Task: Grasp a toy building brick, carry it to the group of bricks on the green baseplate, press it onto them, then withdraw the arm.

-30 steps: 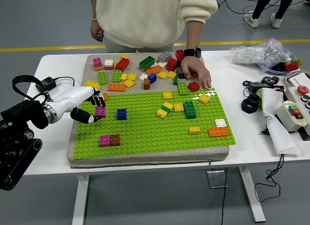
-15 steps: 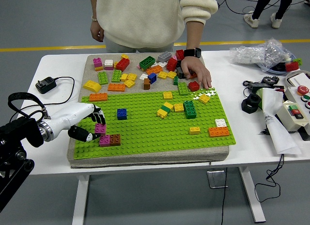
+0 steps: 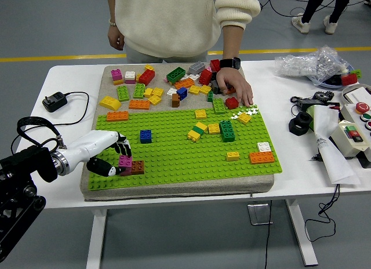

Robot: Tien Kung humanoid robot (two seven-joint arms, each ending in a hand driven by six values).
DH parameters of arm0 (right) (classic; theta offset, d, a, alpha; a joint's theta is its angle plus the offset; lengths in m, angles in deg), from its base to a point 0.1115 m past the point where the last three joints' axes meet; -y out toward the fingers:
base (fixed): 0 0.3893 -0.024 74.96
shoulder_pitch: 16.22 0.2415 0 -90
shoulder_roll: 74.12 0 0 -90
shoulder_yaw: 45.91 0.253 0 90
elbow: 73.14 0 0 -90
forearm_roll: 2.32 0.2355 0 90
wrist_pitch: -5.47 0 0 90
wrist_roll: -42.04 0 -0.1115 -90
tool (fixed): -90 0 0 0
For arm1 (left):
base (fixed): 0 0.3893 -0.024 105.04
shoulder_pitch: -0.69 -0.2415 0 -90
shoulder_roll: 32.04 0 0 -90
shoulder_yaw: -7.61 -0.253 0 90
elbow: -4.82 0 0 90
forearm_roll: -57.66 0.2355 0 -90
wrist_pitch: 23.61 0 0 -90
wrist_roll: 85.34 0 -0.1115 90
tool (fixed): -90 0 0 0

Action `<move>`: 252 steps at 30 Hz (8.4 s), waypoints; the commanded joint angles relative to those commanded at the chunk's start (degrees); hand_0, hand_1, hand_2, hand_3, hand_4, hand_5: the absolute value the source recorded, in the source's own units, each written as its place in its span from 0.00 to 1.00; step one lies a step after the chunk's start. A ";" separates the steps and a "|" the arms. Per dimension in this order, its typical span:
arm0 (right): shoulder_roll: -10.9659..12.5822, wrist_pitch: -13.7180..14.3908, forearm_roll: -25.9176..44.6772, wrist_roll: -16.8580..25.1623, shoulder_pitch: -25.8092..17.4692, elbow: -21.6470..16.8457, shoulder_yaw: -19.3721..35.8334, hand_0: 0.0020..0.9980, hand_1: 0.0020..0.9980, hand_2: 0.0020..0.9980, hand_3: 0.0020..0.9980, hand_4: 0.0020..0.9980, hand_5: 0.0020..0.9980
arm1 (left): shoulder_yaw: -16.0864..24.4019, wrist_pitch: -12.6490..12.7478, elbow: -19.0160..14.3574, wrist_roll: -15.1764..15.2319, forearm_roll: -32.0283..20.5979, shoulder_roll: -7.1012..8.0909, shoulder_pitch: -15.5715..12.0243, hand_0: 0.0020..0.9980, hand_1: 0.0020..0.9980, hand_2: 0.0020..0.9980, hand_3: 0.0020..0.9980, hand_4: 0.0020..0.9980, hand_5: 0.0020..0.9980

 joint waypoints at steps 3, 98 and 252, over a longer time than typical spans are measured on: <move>-0.01 0.00 -0.04 0.02 0.05 0.00 -0.01 0.76 0.68 0.72 0.74 1.00 0.68 | 0.14 0.11 0.70 0.07 0.01 -0.30 0.10 0.58 0.57 0.51 0.52 0.61 0.00; -0.29 0.09 -0.10 -0.07 -0.07 0.00 0.02 0.76 0.68 0.72 0.74 1.00 0.68 | 0.85 -0.24 5.85 0.98 -0.04 -1.34 0.47 0.75 0.73 0.53 0.54 0.80 0.11; -0.42 0.13 -0.02 -0.11 -0.14 0.00 -0.07 0.76 0.68 0.72 0.74 1.00 0.68 | 2.07 -2.50 5.31 1.22 0.71 0.01 1.56 0.88 0.82 0.73 0.72 0.93 0.21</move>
